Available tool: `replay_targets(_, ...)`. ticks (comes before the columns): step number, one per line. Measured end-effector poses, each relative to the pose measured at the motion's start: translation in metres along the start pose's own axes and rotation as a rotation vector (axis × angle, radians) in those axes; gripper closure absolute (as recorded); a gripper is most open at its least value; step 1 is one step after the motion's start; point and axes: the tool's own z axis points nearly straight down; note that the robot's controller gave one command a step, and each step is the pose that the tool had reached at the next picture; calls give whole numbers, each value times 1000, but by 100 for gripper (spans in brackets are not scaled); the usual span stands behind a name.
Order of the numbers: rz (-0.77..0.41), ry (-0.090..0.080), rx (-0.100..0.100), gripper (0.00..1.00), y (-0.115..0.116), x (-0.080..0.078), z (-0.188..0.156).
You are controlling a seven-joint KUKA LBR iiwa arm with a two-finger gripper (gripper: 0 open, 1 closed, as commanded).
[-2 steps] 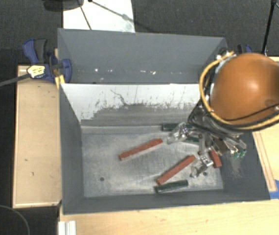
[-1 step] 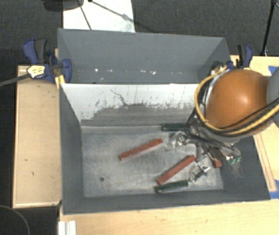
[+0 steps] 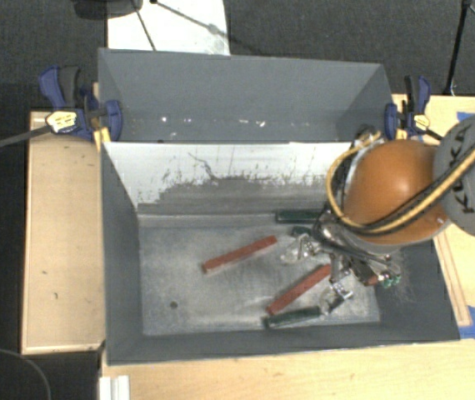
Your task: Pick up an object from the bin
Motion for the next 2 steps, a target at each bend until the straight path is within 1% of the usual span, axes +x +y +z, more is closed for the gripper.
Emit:
replay_targets(1,16,2,-2,100,-5,12,51)
replay_targets(2,17,2,-2,100,-5,12,51)
